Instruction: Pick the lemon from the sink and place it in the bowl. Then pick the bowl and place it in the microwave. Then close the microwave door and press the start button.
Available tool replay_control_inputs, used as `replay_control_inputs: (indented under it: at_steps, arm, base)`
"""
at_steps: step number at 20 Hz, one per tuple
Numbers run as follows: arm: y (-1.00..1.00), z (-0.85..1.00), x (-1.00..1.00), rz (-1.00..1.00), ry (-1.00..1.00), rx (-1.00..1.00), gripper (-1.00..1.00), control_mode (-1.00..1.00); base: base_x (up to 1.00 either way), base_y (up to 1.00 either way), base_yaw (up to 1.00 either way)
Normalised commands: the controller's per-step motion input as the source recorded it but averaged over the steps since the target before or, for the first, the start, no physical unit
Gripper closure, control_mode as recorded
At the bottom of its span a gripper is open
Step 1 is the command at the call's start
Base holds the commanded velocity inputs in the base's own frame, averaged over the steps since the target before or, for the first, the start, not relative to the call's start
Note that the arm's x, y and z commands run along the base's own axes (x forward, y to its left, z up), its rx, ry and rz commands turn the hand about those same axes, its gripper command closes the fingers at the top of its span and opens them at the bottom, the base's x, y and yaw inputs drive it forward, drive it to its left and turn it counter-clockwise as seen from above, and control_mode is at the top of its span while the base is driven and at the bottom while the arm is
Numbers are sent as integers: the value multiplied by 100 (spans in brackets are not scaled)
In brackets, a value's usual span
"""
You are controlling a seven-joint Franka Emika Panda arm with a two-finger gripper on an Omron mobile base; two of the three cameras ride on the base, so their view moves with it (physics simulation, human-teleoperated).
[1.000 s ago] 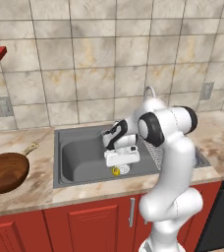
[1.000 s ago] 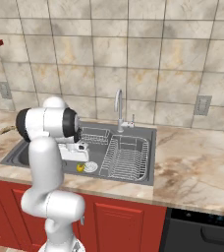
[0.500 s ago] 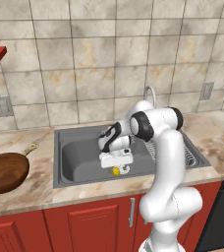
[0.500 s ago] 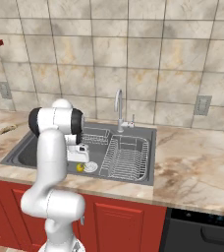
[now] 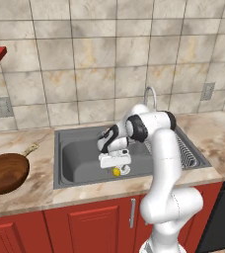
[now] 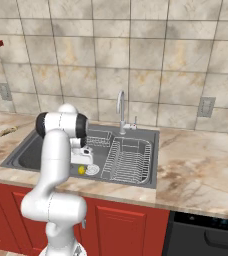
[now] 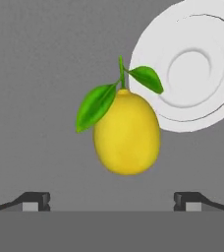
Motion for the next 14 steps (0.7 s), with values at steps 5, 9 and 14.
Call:
replay_control_inputs:
  at_steps: [5,9,14]
  arm:
    - [-1,-29,26,0,0,0,-100,-100]
    - [-3,-35,22,0,0,0,-100,-100]
    - [-1,-28,22,0,0,0,-100,-100]
  base:
    - [0,0,0]
    - [0,0,0]
    - [0,0,0]
